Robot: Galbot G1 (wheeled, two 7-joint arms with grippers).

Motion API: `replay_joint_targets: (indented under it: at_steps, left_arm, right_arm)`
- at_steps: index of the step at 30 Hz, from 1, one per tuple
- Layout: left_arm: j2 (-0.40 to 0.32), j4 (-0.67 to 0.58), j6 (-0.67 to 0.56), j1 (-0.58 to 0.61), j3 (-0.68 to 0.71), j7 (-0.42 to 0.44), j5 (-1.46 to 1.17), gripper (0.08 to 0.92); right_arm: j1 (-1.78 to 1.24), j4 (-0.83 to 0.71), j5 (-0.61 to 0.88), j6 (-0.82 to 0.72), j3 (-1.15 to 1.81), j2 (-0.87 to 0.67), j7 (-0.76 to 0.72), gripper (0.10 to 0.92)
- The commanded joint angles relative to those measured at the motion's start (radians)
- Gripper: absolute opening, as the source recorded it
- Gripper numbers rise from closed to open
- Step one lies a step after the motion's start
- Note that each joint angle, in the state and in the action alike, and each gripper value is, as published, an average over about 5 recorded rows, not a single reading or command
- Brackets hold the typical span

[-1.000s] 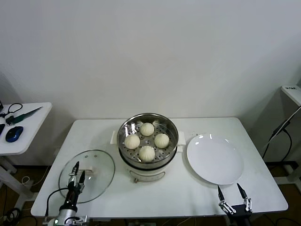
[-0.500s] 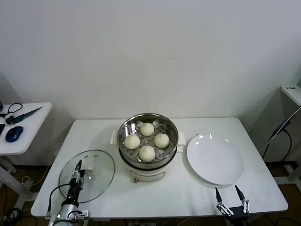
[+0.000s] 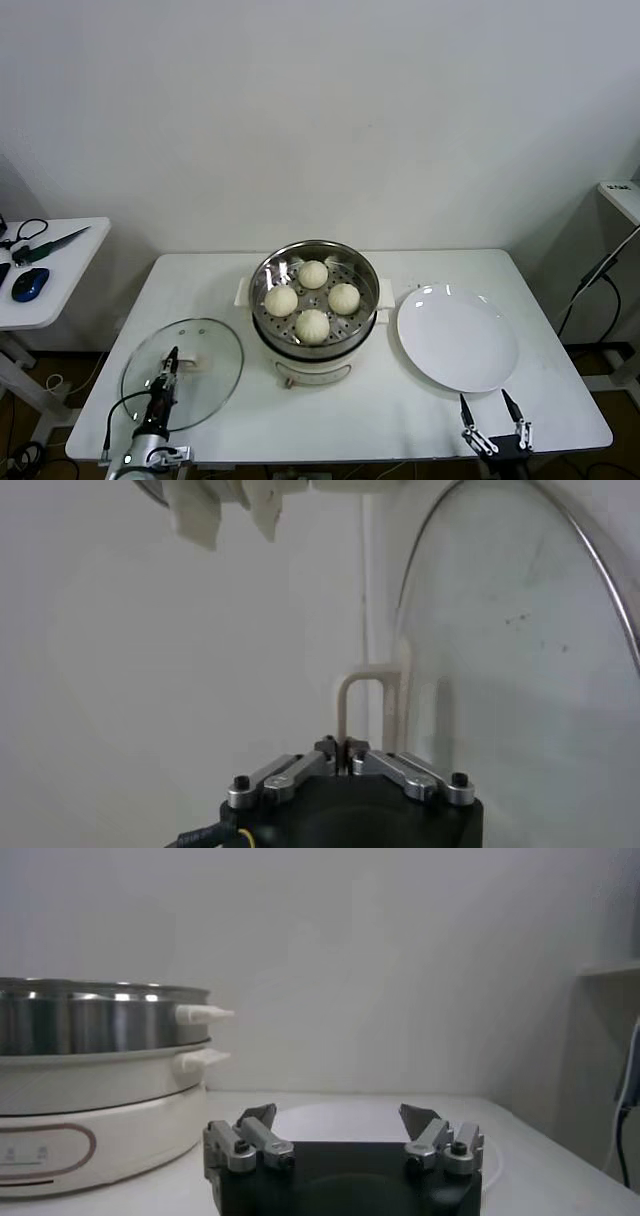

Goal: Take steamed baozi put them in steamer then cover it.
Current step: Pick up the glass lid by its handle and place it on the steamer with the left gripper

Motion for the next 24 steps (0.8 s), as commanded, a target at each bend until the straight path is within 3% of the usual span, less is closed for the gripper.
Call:
replay_joint_targets:
  at_steps: [1, 9, 16, 24]
  left_arm:
    - [0.000, -0.031, 0.000, -0.002, -0.002, 0.006, -0.023, 0.133]
    - [0.075, -0.324, 0.058, 0.073, -0.005, 0.136, -0.185, 0.133]
    - [0.205, -0.600, 0.180, 0.132, -0.045, 0.347, -0.245, 0.133]
    - [0.345, -0.706, 0.296, 0.073, -0.038, 0.507, -0.239, 0.133]
  right_arm:
    - [-0.001, 0.010, 0.000, -0.003, 0.005, 0.000, 0.000, 0.823]
    - [-0.006, 0.018, -0.004, 0.001, 0.000, 0.001, 0.001, 0.823]
    - [-0.015, 0.028, -0.002, 0.009, -0.001, -0.006, 0.002, 0.823]
    - [-0.028, 0.048, 0.001, 0.017, -0.009, -0.012, 0.005, 0.823]
